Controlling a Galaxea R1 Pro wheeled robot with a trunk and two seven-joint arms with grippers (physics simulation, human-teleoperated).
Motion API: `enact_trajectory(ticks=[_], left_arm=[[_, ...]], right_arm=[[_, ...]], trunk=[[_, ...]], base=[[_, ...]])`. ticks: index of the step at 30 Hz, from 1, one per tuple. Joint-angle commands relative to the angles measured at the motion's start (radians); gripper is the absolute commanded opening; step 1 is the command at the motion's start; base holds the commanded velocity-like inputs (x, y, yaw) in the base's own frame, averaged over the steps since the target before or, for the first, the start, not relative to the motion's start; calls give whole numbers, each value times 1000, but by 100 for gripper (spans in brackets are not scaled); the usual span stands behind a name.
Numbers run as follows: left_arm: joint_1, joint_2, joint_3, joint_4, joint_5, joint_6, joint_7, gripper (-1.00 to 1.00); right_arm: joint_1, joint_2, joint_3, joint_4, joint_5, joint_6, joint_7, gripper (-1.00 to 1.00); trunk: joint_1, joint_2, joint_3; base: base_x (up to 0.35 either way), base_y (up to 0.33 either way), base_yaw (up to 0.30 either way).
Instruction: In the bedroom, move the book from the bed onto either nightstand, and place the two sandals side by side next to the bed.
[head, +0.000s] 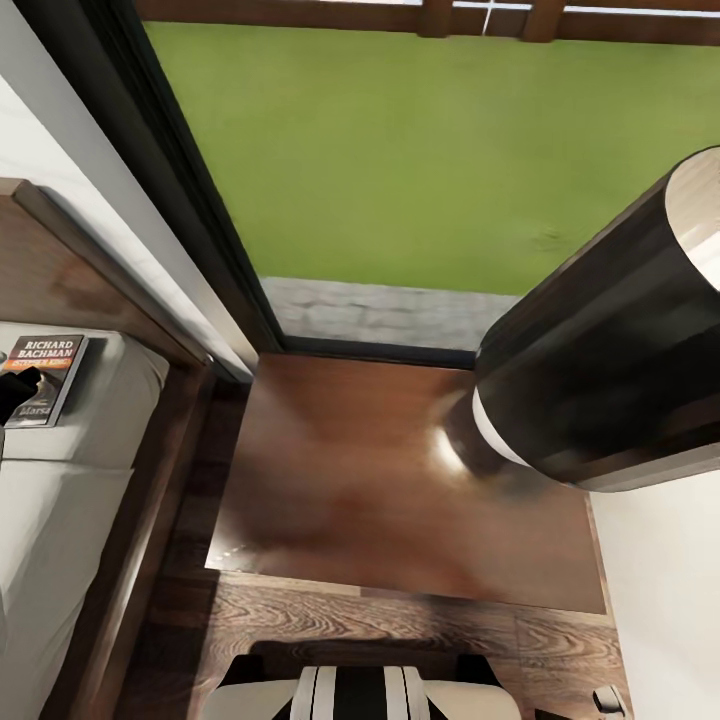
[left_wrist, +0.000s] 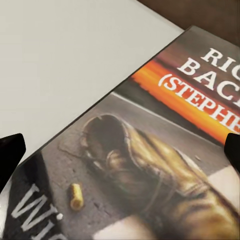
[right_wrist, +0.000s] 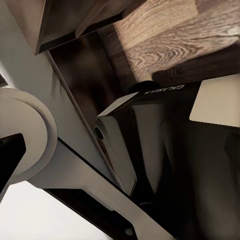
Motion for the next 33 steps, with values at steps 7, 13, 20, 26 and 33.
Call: enact_trajectory(ticks=[7,13,20,26,33], left_arm=[[0,0,-1,30,21,4,4,100],[0,0,-1,30,21,4,4,100],[0,-2,-1,30,21,4,4,100],[0,-2,-1,30,21,4,4,100],[0,-2,-1,30,21,4,4,100]], right_arm=[[0,0,6,0,-8,11,3,100],[0,0,6,0,-8,10,4,100],[0,0,6,0,-8,11,3,100],[0,0,6,0,-8,11,3,100],[0,0,6,6,-10,11,3,100]], trunk=[[0,0,-1],[0,0,-1],[0,0,-1],[0,0,-1],[0,0,-1]], base=[[0,-2,0],[0,0,0],[-58,-101,0],[-7,-15,0],[-1,-1,0]])
